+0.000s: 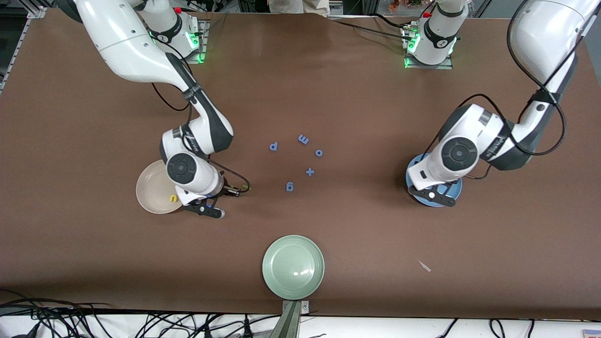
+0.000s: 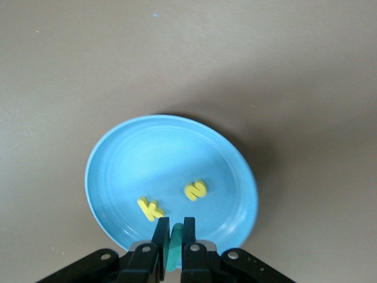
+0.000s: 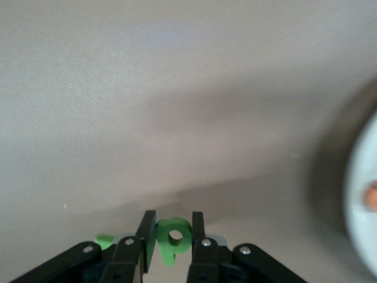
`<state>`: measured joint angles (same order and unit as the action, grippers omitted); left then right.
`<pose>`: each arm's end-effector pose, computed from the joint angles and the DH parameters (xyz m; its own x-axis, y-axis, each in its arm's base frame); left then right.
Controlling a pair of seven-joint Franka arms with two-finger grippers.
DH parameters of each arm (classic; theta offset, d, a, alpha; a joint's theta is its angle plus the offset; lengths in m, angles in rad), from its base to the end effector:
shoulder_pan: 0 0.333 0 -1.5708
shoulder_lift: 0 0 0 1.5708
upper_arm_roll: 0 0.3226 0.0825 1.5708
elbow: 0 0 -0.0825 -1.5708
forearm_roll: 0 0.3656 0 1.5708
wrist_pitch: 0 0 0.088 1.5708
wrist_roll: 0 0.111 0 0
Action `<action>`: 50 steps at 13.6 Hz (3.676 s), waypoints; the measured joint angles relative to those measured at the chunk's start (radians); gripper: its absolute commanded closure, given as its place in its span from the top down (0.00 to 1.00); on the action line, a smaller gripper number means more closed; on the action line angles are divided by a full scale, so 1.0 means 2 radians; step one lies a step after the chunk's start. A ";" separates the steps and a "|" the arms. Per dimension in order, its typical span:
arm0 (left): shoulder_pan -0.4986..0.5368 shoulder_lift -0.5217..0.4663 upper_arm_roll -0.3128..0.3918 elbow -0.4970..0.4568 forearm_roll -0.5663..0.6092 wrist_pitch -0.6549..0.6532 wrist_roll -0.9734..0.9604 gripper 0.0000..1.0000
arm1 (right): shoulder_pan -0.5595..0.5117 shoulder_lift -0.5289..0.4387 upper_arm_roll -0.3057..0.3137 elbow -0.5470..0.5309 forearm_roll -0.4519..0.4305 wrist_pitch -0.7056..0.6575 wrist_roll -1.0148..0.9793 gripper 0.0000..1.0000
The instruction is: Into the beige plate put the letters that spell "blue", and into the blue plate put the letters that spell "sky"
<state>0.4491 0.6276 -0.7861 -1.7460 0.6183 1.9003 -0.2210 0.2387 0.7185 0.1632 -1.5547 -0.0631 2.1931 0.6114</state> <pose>0.6091 -0.1142 0.2896 0.9169 -0.3282 -0.2271 -0.3633 -0.9219 -0.1346 0.6390 0.2506 0.2355 0.9747 -0.2041 -0.0909 -0.2057 -0.9786 -0.0079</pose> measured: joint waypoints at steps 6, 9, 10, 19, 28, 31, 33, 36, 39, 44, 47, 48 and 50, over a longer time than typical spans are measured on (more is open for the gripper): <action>0.012 0.037 0.041 0.000 0.000 0.059 0.036 1.00 | -0.061 -0.060 -0.038 -0.054 0.000 -0.041 -0.176 0.04; 0.011 0.039 0.040 0.001 0.000 0.060 0.036 1.00 | -0.072 -0.068 -0.042 -0.085 0.000 -0.035 -0.189 0.39; 0.011 0.038 0.039 0.003 0.000 0.060 0.036 1.00 | -0.070 -0.068 -0.041 -0.087 0.000 -0.032 -0.183 0.42; 0.011 -0.092 0.006 0.049 -0.111 -0.021 0.033 1.00 | -0.048 -0.056 -0.004 -0.064 0.002 -0.022 -0.050 0.52; 0.009 -0.171 0.027 0.191 -0.178 -0.124 0.034 1.00 | 0.038 0.034 0.001 0.029 0.002 0.021 0.104 0.57; -0.032 -0.197 0.093 0.187 -0.233 -0.129 0.034 1.00 | 0.041 0.042 0.001 0.029 0.002 0.026 0.105 0.57; -0.068 -0.203 0.148 0.179 -0.253 -0.129 0.034 1.00 | 0.046 0.047 0.001 0.029 0.002 0.032 0.108 0.57; -0.107 -0.205 0.194 0.169 -0.257 -0.129 0.034 1.00 | 0.051 0.051 0.003 0.028 0.002 0.034 0.110 0.57; -0.172 -0.239 0.275 0.120 -0.285 -0.113 0.034 1.00 | 0.052 0.051 0.003 0.024 0.002 0.036 0.111 0.42; -0.202 -0.326 0.318 0.000 -0.298 -0.069 0.034 1.00 | 0.052 0.050 0.003 0.021 0.001 0.037 0.111 0.17; -0.205 -0.333 0.321 -0.011 -0.298 -0.067 0.037 1.00 | 0.051 0.049 0.003 0.021 0.001 0.037 0.107 0.17; -0.208 -0.333 0.322 -0.012 -0.298 -0.067 0.037 1.00 | 0.050 0.048 0.003 0.022 0.001 0.037 0.100 0.17; -0.222 -0.333 0.335 -0.012 -0.298 -0.067 0.037 1.00 | 0.039 0.035 0.001 0.024 0.001 0.015 0.065 0.17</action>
<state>0.0059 -0.0382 -0.1159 -1.7695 0.0229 1.7654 -0.1461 0.3164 0.7876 0.1661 -1.5063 -0.0619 2.2235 0.7415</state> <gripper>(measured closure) 0.000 0.634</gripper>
